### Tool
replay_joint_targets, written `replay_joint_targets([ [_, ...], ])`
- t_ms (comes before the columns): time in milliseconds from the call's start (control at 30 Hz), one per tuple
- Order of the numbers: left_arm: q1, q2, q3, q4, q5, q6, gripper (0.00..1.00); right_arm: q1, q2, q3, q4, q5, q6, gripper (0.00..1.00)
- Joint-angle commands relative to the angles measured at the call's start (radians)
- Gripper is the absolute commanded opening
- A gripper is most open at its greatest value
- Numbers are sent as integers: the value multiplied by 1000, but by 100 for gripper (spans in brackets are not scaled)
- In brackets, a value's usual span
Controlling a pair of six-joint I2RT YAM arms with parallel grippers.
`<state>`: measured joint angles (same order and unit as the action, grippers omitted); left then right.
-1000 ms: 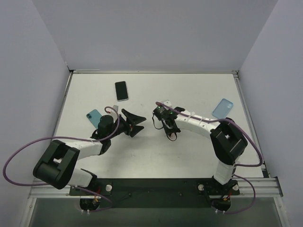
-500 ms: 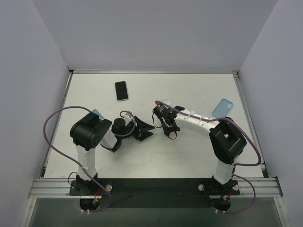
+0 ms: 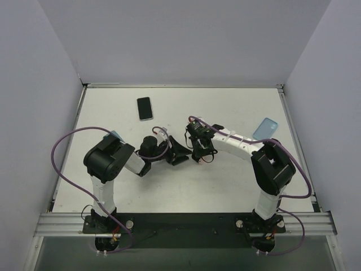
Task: Take the phone out of the phone case
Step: Remove the phone case from the phone.
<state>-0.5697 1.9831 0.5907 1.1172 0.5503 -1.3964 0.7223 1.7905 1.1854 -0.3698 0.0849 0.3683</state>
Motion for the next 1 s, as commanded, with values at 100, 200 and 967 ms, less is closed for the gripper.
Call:
replay_joint_targets([
  [100,-25,-92,136,-347,-39,236,63,-1,84,-63,123,-251,50,0],
  [200,-36,-92,199,-468,-59,298,59,-6,78,-59,123,-266,52,0],
  [967,-127,-107,440,-942,-199,468,0,-90,-72,-75,74,-366,44,0],
])
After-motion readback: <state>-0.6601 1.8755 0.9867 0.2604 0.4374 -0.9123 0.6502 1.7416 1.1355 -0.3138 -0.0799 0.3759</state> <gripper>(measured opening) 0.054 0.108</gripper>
